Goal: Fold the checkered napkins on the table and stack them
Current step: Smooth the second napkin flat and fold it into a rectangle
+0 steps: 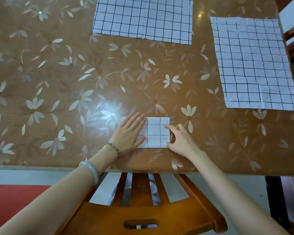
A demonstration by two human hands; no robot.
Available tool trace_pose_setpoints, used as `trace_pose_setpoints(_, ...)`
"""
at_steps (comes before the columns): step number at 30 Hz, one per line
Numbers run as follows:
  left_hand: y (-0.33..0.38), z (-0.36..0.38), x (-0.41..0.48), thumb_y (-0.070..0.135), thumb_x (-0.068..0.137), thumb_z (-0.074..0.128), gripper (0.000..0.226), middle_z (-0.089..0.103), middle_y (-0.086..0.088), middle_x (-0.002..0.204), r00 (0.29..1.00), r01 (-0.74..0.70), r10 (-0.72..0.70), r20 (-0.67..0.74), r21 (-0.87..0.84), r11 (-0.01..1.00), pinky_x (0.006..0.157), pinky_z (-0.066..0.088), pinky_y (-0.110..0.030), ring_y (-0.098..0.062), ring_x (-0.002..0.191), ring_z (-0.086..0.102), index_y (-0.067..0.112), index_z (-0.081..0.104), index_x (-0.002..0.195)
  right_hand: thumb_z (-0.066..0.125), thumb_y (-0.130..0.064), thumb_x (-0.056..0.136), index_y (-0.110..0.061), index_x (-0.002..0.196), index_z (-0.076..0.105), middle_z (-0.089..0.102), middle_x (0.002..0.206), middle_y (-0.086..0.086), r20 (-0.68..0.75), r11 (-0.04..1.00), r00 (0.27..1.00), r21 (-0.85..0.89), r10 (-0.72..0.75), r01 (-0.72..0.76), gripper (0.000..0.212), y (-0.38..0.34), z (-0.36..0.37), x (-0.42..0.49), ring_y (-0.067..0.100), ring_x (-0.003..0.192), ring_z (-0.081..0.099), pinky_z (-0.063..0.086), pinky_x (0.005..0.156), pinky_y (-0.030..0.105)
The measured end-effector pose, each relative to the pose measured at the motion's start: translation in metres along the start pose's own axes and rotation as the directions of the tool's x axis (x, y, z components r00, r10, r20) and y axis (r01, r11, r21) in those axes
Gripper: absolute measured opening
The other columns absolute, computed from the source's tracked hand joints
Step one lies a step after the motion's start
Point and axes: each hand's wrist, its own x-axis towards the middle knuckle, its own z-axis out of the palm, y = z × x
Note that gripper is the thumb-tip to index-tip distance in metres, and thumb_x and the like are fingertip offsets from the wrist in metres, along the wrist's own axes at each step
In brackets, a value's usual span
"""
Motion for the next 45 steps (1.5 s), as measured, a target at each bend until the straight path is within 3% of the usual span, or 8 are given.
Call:
trace_pose_setpoints(5, 0.009, 0.016, 0.013, 0.054, 0.097, 0.021, 0.072, 0.029, -0.012, 0.154, 0.995, -0.024, 0.022, 0.102, 0.017, 1.0, 0.116, 0.016, -0.044, -0.026, 0.144, 0.023, 0.004, 0.028, 0.148, 0.052, -0.021, 0.083, -0.012, 0.12, 0.059, 0.048, 0.111, -0.001, -0.447, 0.946, 0.894, 0.297, 0.017, 0.13, 0.039, -0.03, -0.002, 0.007, 0.01, 0.103, 0.046, 0.036, 0.091, 0.023)
trace_pose_setpoints(9, 0.008, 0.023, 0.011, 0.052, 0.1, 0.012, 0.069, 0.025, -0.012, 0.156, 0.995, -0.023, 0.025, 0.102, -0.021, 1.0, 0.117, 0.018, -0.046, -0.027, 0.146, 0.019, 0.006, 0.027, 0.149, 0.036, -0.02, 0.096, -0.01, 0.143, 0.039, 0.029, 0.154, 0.005, -0.291, 0.927, 0.936, 0.254, -0.199, 0.276, 0.048, -0.07, 0.02, 0.025, 0.013, 0.144, 0.018, 0.009, 0.115, 0.021)
trace_pose_setpoints(15, 0.009, 0.023, 0.012, 0.048, 0.097, 0.025, 0.066, 0.023, -0.009, 0.157, 0.997, -0.012, 0.014, 0.08, -0.02, 1.0, 0.117, 0.018, -0.047, -0.023, 0.147, 0.013, 0.008, 0.021, 0.15, 0.015, -0.038, 0.098, -0.008, 0.151, 0.014, 0.007, 0.159, 0.007, -0.182, 0.96, 0.943, -0.025, -0.28, 0.28, 0.061, -0.063, 0.057, 0.039, 0.011, 0.146, -0.002, 0.001, 0.12, 0.031)
trace_pose_setpoints(21, 0.0, 0.024, -0.008, 0.073, 0.089, 0.022, 0.091, 0.009, -0.008, 0.16, 0.978, 0.147, -0.146, 0.151, 0.007, 0.989, 0.119, 0.01, -0.048, -0.019, 0.148, 0.003, 0.007, 0.012, 0.152, 0.014, -0.047, 0.099, -0.008, 0.15, 0.011, 0.01, 0.157, 0.009, -0.202, 0.937, 0.962, -0.332, -0.183, 0.108, 0.064, -0.011, 0.05, 0.027, 0.018, 0.146, 0.005, 0.003, 0.119, 0.041)
trace_pose_setpoints(26, -0.012, 0.021, -0.023, 0.081, 0.084, 0.02, 0.1, 0.004, -0.006, 0.16, 0.965, 0.185, -0.185, 0.185, 0.019, 0.983, 0.118, 0.007, -0.051, -0.02, 0.148, 0.0, 0.01, 0.005, 0.153, 0.007, -0.054, 0.097, -0.009, 0.149, 0.005, 0.013, 0.158, 0.01, -0.193, 0.911, 0.975, -0.411, -0.11, 0.022, 0.07, 0.011, 0.039, 0.017, 0.024, 0.147, 0.009, 0.001, 0.117, 0.048)
trace_pose_setpoints(33, -0.016, 0.001, -0.008, 0.067, 0.093, 0.017, 0.082, 0.011, -0.005, 0.159, 0.991, 0.132, -0.131, 0.032, -0.045, 0.99, 0.119, 0.002, -0.046, -0.019, 0.148, 0.004, 0.01, 0.014, 0.152, 0.02, -0.031, 0.099, -0.008, 0.148, 0.027, 0.016, 0.158, 0.01, -0.427, 0.978, 0.883, -0.151, -0.193, 0.141, 0.055, -0.024, 0.014, 0.029, 0.021, 0.147, 0.006, -0.001, 0.12, 0.041)
trace_pose_setpoints(42, -0.005, 0.019, 0.013, 0.058, 0.097, 0.016, 0.075, 0.023, -0.011, 0.156, 0.99, 0.063, -0.065, 0.122, 0.022, 0.998, 0.118, 0.012, -0.046, -0.023, 0.146, 0.018, 0.005, 0.023, 0.15, 0.015, -0.028, 0.098, -0.001, 0.146, 0.029, 0.028, 0.154, 0.015, -0.18, 0.928, 0.948, -0.318, -0.261, 0.195, 0.057, -0.046, 0.057, 0.043, 0.024, 0.145, 0.021, 0.012, 0.119, 0.04)
trace_pose_setpoints(45, -0.008, 0.017, 0.01, 0.066, 0.093, 0.016, 0.083, 0.017, -0.01, 0.158, 0.986, 0.08, -0.085, 0.146, 0.039, 0.996, 0.119, 0.009, -0.047, -0.021, 0.147, 0.012, 0.006, 0.018, 0.151, 0.011, -0.042, 0.1, -0.006, 0.149, 0.02, 0.014, 0.157, 0.011, -0.159, 0.913, 0.958, -0.373, -0.237, 0.164, 0.063, -0.037, 0.054, 0.041, 0.022, 0.146, 0.014, 0.007, 0.12, 0.042)
